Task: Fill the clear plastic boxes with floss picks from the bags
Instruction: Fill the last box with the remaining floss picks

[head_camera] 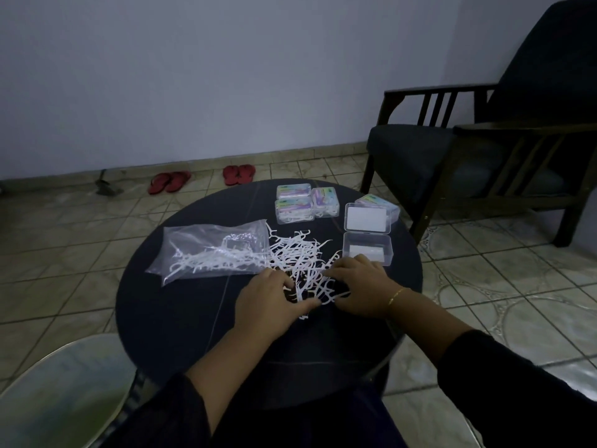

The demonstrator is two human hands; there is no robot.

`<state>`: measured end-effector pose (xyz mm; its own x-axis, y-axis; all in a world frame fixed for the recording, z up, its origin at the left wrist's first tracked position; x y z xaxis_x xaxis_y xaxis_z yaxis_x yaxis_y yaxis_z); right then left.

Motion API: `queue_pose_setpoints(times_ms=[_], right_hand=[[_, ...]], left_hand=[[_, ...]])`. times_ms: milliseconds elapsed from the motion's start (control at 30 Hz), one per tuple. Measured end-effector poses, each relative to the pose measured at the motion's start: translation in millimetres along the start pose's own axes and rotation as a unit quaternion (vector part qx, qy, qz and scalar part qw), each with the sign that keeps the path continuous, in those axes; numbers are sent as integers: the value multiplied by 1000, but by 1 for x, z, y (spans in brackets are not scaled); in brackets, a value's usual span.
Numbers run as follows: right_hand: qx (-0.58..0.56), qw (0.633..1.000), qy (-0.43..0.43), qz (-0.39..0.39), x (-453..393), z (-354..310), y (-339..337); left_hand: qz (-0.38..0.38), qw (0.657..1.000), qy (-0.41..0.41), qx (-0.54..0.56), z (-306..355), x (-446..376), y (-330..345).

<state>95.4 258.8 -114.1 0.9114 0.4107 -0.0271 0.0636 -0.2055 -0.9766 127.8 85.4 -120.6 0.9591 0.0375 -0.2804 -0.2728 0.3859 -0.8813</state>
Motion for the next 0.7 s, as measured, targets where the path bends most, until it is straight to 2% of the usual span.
queue_pose_setpoints(times_ms=[100, 267, 400, 567, 700], right_hand=[[23, 999, -2, -23, -3, -8, 4], [41, 999, -12, -8, -8, -19, 6], [46, 999, 1, 10, -12, -21, 3], [77, 996, 20, -38, -16, -21, 4], [104, 994, 4, -31, -18, -24, 3]], left_hand=[[-39, 999, -10, -36, -2, 0, 4], [-51, 997, 6, -64, -11, -2, -4], [-29, 997, 18, -64, -15, -1, -9], [-53, 993, 26, -106, -13, -4, -4], [-79, 987, 24, -137, -12, -10, -1]])
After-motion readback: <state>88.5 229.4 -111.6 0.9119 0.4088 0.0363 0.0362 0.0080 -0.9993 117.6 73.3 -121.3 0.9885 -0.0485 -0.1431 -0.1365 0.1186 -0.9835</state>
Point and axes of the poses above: each hand's wrist, its own x-axis away from the middle knuckle, its own y-axis out of the palm, z = x × y, the point moved 4 cm from there along -x, towards the middle knuckle, and after that the axes turned 7 degrees about z, right-handed, at the moved point
